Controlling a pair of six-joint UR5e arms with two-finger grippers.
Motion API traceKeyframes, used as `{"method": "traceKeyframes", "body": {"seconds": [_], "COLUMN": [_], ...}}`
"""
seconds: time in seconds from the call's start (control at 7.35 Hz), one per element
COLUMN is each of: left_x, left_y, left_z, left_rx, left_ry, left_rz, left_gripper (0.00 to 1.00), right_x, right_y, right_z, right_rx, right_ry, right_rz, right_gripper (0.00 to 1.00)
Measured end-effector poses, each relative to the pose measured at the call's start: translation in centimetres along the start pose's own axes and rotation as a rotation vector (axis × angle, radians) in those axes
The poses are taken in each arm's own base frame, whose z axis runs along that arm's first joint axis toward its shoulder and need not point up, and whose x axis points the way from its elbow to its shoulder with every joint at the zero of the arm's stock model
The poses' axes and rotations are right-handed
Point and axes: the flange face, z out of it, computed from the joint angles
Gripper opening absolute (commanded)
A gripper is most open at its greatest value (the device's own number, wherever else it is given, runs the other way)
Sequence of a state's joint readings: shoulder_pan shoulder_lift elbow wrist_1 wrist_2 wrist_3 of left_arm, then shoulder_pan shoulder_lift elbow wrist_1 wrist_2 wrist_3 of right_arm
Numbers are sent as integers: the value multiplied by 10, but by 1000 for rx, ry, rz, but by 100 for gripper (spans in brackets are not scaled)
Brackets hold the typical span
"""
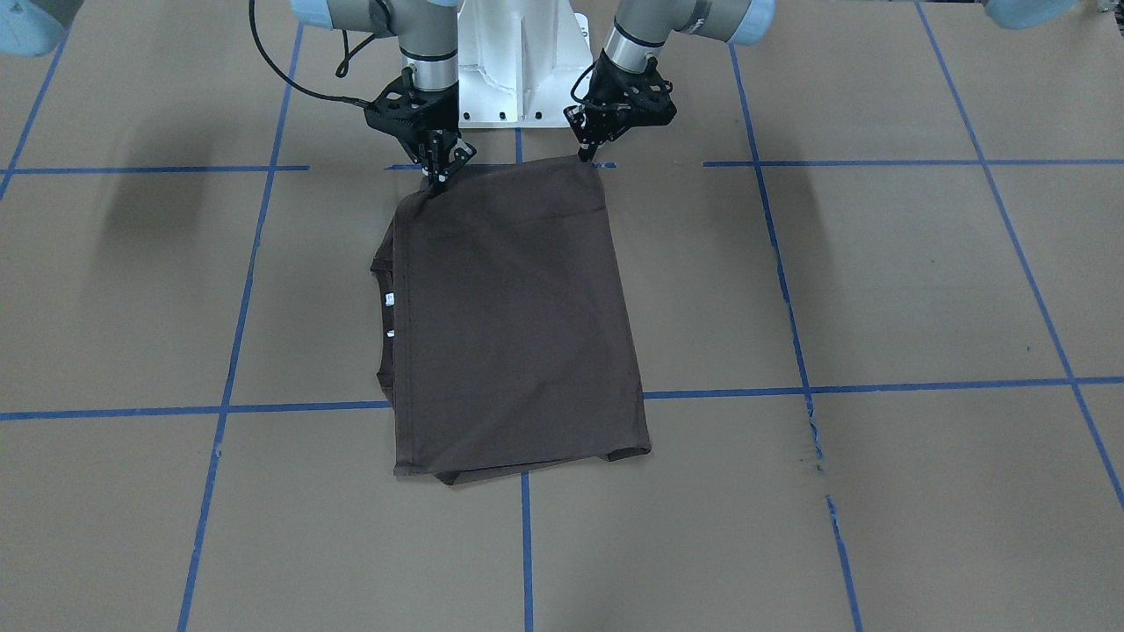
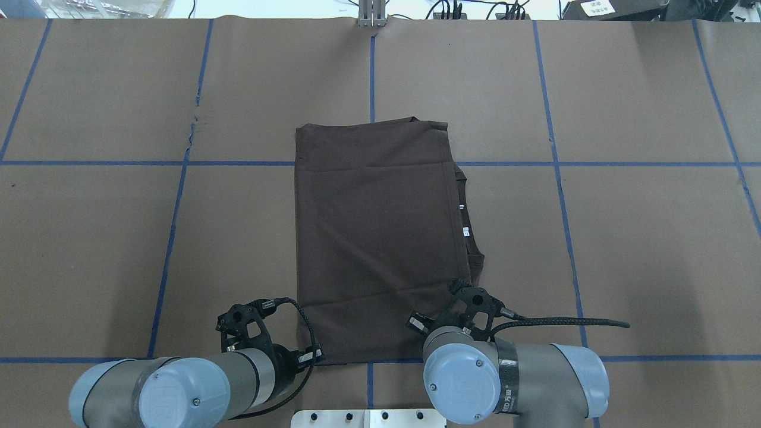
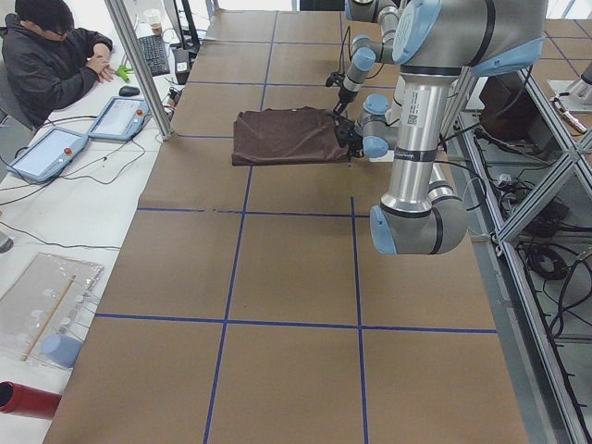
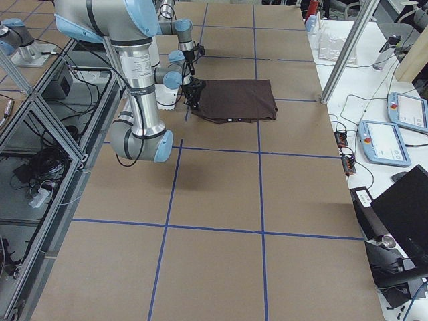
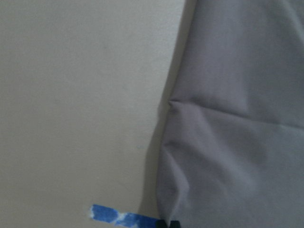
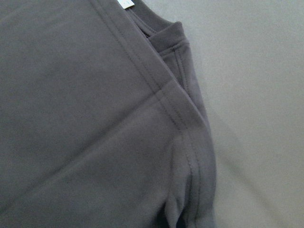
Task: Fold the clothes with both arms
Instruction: 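Lift the near edge with both grippers and fold it toward the far edge, then lower the folded edge onto the shirt and open both grippers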
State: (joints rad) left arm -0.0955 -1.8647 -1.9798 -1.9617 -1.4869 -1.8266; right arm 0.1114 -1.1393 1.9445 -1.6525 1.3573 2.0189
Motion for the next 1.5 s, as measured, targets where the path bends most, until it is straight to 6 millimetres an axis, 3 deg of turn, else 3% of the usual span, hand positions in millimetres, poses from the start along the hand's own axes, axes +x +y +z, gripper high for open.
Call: {"method": "traceKeyframes", "body": {"seconds": [0.27,0.54,0.68,0.95,1.22,1.36,1.5], "left_x": [23,31,32,42,68,75,78], "left_y": [0,1,0,-15,-72,-105,-135], "left_z": [-75,-157,-173,-158,-123,-106,-87], "left_rx": [-35,-81,-86,-44,66,116,156], "left_ry": [-10,-31,-41,-72,-109,-129,-138], "left_rz": [45,53,54,72,134,162,179], "left_gripper": [0,0,0,0,0,0,0], "right_x": [-8,7,12,3,-27,-49,-77], "right_y": [-14,-25,-26,-25,-59,-83,-107], "right_z": [-54,-139,-161,-157,-144,-128,-96], "right_rx": [-20,-62,-75,-58,6,30,41], "right_ry": [-54,-84,-85,-65,-63,-64,-76], "right_rz": [19,26,26,20,40,54,68], "right_gripper": [0,0,0,0,0,0,0]}}
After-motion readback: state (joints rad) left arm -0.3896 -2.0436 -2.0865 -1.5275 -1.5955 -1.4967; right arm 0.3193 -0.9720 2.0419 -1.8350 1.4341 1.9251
